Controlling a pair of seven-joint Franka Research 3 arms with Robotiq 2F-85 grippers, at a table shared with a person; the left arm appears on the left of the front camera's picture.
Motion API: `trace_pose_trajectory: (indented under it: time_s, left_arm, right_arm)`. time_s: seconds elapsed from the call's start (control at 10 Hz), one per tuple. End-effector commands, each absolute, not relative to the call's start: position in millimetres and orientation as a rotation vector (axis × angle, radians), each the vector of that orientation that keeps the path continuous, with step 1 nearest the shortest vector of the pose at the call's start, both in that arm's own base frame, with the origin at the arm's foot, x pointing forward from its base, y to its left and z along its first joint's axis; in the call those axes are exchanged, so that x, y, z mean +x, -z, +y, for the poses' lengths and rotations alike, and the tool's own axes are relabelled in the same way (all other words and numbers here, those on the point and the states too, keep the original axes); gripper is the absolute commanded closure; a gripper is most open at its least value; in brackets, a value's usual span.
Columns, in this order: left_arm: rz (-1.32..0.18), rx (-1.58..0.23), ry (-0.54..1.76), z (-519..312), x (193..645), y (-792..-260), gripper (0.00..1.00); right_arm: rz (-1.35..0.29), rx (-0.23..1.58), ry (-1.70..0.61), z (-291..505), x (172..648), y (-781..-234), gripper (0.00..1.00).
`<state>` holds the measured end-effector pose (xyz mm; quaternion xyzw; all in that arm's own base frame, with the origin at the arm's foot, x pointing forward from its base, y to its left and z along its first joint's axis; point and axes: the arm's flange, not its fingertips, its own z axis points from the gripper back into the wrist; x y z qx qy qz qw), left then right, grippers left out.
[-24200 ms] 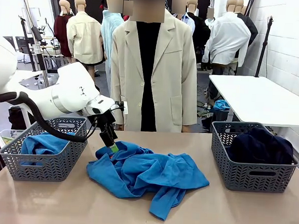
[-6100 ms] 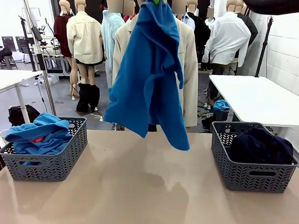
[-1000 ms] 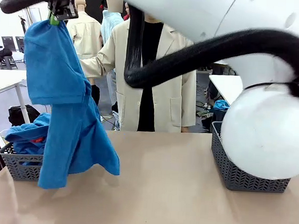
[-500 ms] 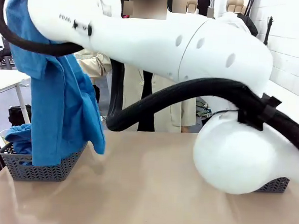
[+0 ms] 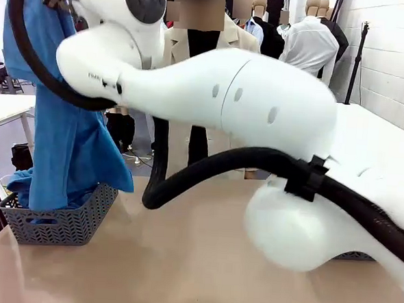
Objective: Sort the tops and bottoms.
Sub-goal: Sort the clothes according to human instructions.
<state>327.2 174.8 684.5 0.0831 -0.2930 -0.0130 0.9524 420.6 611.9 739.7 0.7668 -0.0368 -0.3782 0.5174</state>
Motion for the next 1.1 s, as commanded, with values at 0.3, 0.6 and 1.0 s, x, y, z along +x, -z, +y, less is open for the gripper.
trace_pose_trajectory:
  time_s: [0.3,0.6,1.0]
  left_arm:
    - [-0.591,0.17,0.035,175.8,326.4,-685.2,0.12]
    - [-0.591,0.17,0.035,175.8,326.4,-685.2,0.12]
    - [-0.591,0.17,0.035,175.8,326.4,-685.2,0.12]
  right_arm:
    - [0.047,1.552,1.122,832.4,550.0,-680.7,1.0]
    - [0.01,1.179,1.13,839.4,531.3,-570.9,1.0]
    - [-0.062,0.847,1.107,841.5,493.2,-480.3,1.0]
